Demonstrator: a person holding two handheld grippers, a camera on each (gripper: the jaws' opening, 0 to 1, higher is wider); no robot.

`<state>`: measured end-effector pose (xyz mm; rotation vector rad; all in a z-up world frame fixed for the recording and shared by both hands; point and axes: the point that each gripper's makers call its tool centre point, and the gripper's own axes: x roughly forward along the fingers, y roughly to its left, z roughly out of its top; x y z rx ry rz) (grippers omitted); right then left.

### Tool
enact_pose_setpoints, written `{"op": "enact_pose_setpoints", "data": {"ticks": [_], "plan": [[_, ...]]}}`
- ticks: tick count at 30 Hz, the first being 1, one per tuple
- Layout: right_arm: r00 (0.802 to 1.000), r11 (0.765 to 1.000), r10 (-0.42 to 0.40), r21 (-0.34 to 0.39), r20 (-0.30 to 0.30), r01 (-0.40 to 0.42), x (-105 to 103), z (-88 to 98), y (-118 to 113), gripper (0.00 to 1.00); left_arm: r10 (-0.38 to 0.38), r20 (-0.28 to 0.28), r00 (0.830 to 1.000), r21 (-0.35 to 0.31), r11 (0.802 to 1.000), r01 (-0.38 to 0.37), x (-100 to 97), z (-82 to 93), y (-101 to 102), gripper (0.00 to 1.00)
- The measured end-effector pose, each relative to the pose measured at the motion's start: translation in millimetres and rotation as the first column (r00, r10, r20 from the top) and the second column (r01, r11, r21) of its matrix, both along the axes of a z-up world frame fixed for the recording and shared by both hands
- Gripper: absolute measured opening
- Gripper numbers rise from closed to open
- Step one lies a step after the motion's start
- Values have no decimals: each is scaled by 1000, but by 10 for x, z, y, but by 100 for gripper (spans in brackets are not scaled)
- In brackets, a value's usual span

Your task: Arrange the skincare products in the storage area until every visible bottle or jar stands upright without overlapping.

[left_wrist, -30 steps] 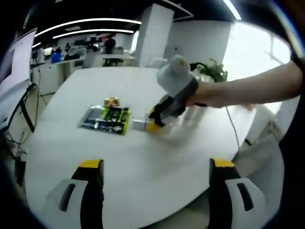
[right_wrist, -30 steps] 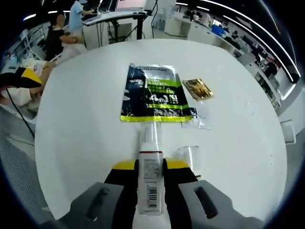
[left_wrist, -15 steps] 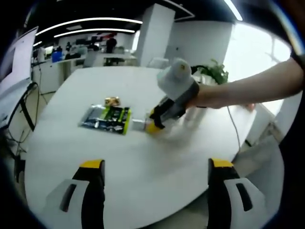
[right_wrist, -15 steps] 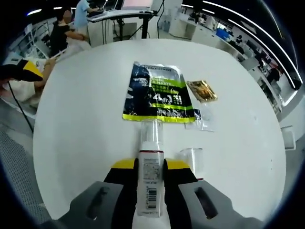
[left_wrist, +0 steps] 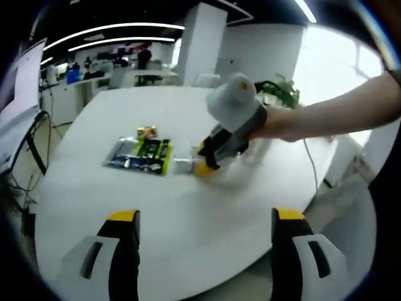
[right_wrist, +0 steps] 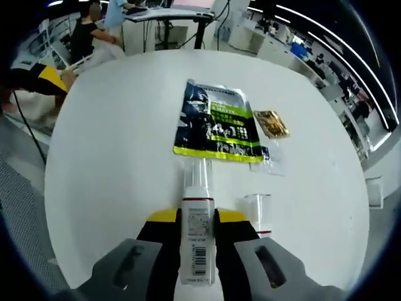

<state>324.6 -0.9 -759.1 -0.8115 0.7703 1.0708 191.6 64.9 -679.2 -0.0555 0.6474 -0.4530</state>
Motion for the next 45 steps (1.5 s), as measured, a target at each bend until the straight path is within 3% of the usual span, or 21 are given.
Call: {"op": "enact_pose_setpoints", "data": {"ticks": [5, 8, 14, 25, 29, 34, 35, 37, 40, 43, 45], "plan": [[1000, 998, -14, 59, 2, 14, -58, 139, 16, 20, 4, 2, 1000, -13, 1000, -4, 3, 17, 7, 80], [1000, 996, -11, 88, 2, 11, -156, 229, -7, 20, 32, 1, 999, -68, 997, -32, 16, 51, 35, 79], [999, 985, -50, 162, -11, 51, -262, 342, -72, 20, 46, 5, 999, -71, 996, -46, 16, 62, 52, 79], [992, 935, -126, 331, -21, 126, -494, 671, -164, 19, -9, 25, 1000, -96, 995, 11, 27, 155, -78, 78], [988, 907, -151, 394, -26, 149, -586, 825, -226, 19, -24, 38, 999, -95, 995, 28, 32, 216, -97, 78], [983, 850, -171, 496, -59, 178, -728, 1020, -234, 19, -46, 60, 997, -111, 992, 53, 44, 402, -172, 78], [983, 837, -172, 517, -65, 181, -757, 1062, -244, 19, -52, 66, 996, -117, 991, 59, 53, 438, -193, 78], [986, 788, -148, 594, -76, 164, -858, 1196, -194, 19, -66, 81, 995, -128, 989, 76, 76, 517, -240, 77], [986, 765, -145, 624, -77, 161, -974, 1310, -216, 19, -91, 98, 991, -158, 982, 106, 95, 641, -333, 77], [989, 718, -123, 680, -84, 147, -1032, 1415, -222, 19, -133, 127, 983, -192, 969, 156, 95, 820, -473, 76], [989, 696, -119, 703, -93, 150, -1059, 1482, -254, 19, -170, 148, 974, -169, 966, 195, 93, 880, -529, 76]]}}
